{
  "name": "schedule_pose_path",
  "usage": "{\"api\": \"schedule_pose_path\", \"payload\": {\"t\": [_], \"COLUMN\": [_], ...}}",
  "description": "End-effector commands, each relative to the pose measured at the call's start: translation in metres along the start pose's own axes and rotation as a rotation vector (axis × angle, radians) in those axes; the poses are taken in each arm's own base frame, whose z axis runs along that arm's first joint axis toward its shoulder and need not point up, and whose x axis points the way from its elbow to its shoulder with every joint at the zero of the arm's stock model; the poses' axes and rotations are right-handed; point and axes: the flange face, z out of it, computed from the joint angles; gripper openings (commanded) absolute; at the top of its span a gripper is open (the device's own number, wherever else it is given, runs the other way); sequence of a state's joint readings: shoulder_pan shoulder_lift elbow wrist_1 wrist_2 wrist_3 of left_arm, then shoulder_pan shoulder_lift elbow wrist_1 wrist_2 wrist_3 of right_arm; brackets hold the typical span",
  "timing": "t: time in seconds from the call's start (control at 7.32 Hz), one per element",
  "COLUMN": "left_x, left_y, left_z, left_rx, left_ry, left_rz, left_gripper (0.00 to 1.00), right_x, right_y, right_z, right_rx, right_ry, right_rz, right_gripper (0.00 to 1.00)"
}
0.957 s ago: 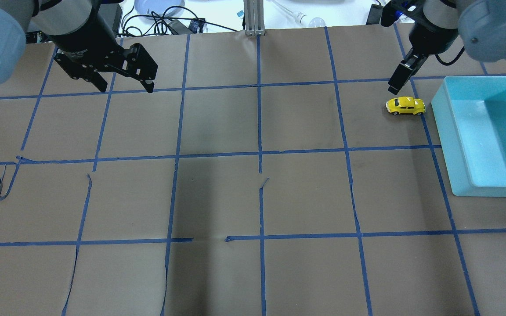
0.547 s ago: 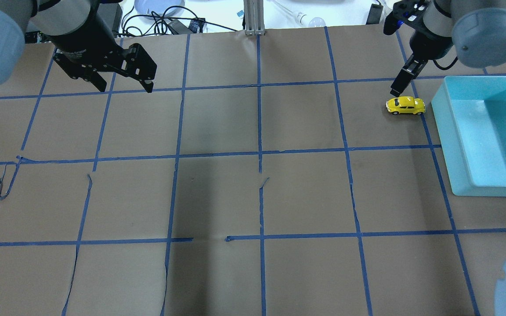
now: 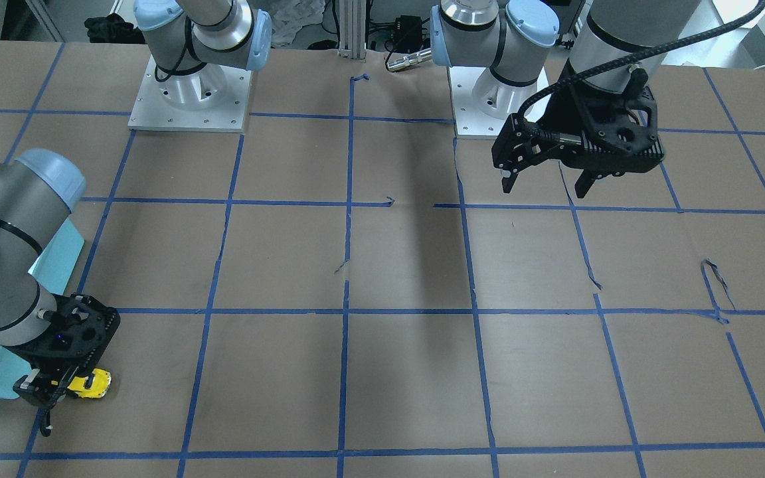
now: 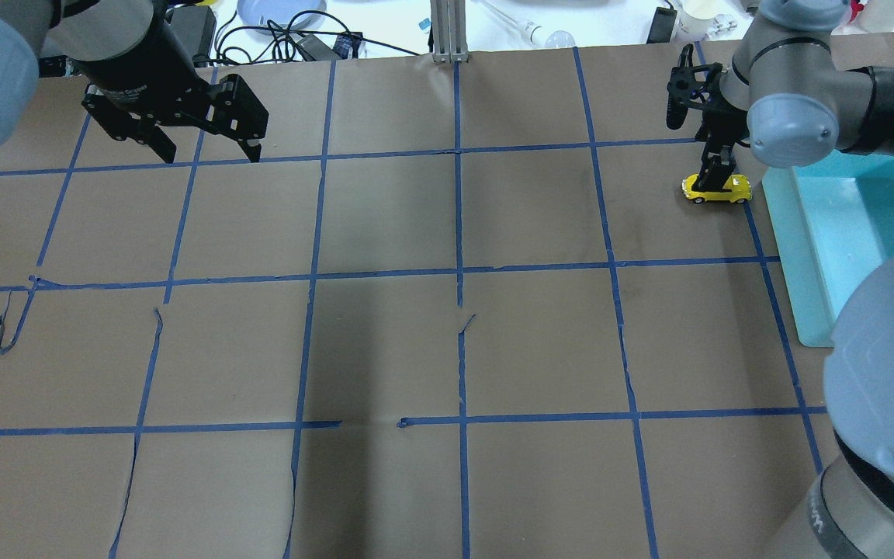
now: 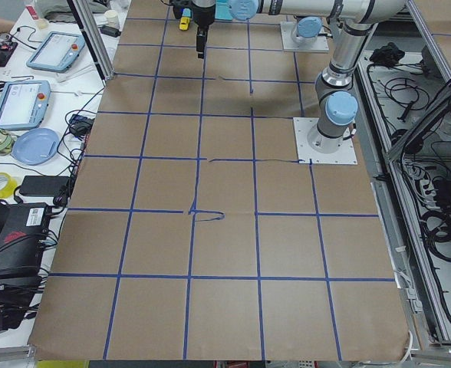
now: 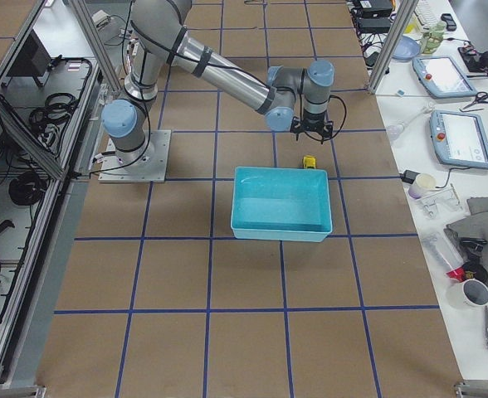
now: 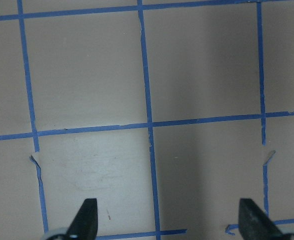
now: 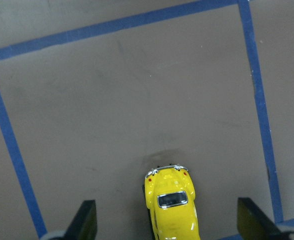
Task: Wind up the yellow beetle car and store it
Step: 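Lower the right gripper onto the yellow car and grasp it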
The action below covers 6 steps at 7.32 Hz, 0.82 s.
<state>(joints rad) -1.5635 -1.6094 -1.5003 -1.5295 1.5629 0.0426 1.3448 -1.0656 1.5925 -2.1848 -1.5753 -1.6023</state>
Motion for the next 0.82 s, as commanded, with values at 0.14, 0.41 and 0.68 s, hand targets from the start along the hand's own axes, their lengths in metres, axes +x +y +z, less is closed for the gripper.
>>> {"api": "schedule_pose_path", "payload": {"t": [0.14,0.41,0.68], "left_x": [0.0,0.002,0.003], "left_y": [-0.001,-0.003,-0.002], "left_z": [-0.001,0.004,0.005], "left_rx": [0.002,-0.007,-0.009], "left_ry": [0.001,0.005,0.007], "left_rz": [-0.015,-0.014,-0.012], "left_gripper": [1.0,1.0,1.0], "right_x": [0.011,0.014,0.015], "right_y": [0.028,0.029,0.029], "right_z": [0.028,0.044,0.056], "right_rx": [-0.007,-0.006,-0.008], "right_ry": [-0.025,-0.043,-0.037], "right_rz": [-0.043,-0.048,-0.054], "right_gripper": [1.0,1.0,0.67]}}
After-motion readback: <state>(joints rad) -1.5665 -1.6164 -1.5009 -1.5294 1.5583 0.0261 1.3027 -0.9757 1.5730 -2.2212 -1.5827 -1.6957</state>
